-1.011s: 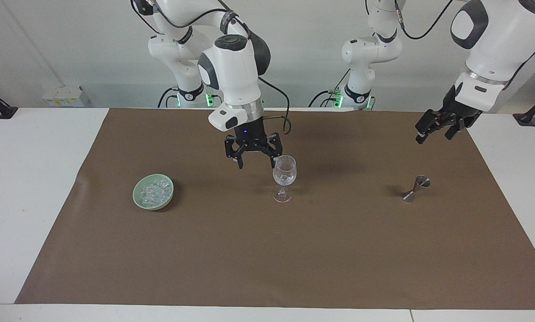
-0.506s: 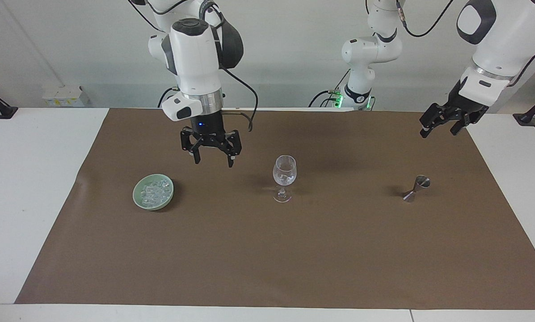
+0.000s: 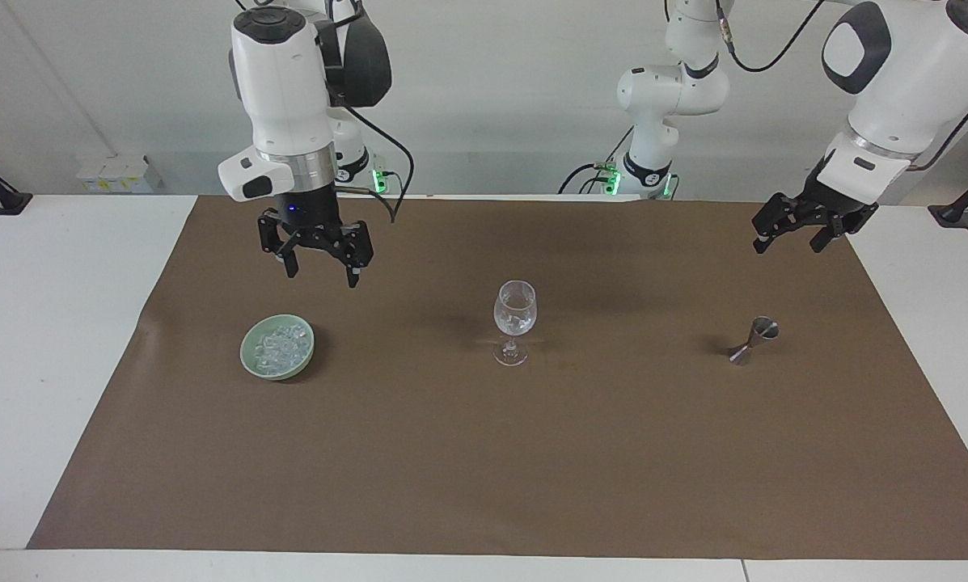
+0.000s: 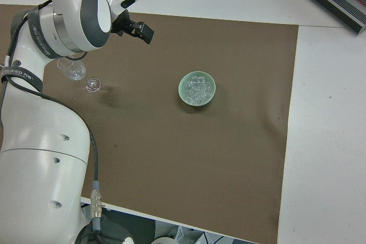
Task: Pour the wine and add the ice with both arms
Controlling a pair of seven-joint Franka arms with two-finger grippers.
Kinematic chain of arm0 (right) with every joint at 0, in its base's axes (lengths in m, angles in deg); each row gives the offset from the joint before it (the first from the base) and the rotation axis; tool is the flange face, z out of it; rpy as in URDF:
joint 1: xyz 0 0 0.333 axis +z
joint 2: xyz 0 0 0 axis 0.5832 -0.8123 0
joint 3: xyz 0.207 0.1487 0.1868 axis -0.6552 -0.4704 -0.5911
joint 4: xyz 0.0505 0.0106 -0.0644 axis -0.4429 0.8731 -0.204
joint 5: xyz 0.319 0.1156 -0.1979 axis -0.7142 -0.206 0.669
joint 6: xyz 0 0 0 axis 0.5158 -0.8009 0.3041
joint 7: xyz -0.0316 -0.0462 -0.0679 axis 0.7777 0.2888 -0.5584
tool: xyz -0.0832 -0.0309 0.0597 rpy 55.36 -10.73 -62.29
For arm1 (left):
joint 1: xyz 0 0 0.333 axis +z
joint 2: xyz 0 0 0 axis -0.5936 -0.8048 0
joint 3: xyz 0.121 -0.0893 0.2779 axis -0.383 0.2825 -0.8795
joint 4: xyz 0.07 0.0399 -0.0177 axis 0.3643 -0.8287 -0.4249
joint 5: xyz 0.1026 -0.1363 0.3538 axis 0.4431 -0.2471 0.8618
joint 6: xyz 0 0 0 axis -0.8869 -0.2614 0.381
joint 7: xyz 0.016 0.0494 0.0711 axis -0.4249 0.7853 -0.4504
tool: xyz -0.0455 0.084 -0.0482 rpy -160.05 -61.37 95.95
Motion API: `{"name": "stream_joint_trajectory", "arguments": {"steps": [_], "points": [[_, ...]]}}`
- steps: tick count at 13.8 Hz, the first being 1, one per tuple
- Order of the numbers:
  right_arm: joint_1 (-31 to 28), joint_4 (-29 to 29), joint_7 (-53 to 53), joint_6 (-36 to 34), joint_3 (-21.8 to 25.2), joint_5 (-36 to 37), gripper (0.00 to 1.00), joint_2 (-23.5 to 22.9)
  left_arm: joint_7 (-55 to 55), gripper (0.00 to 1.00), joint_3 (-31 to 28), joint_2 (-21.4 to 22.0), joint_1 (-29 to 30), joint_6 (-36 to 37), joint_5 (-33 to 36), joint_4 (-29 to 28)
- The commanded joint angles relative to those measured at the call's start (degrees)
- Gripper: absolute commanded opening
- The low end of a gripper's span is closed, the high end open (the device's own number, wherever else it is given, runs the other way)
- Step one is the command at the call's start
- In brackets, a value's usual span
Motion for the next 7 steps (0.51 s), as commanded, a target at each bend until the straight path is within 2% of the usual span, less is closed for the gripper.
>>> {"name": "stream_joint_trajectory", "arguments": {"steps": [1,7], "points": [[-0.41,-2.7,5.09,-4.97,1.97,-2.57,1.0,0.92,1.12,1.0,-2.89,-0.99,-3.18,1.31,1.31,1.73],[-0.23,-6.49,9.32,-13.15,4.08,-2.75,1.0,1.19,0.94,1.0,-3.07,-1.34,-2.57,1.75,1.22,2.26]]}}
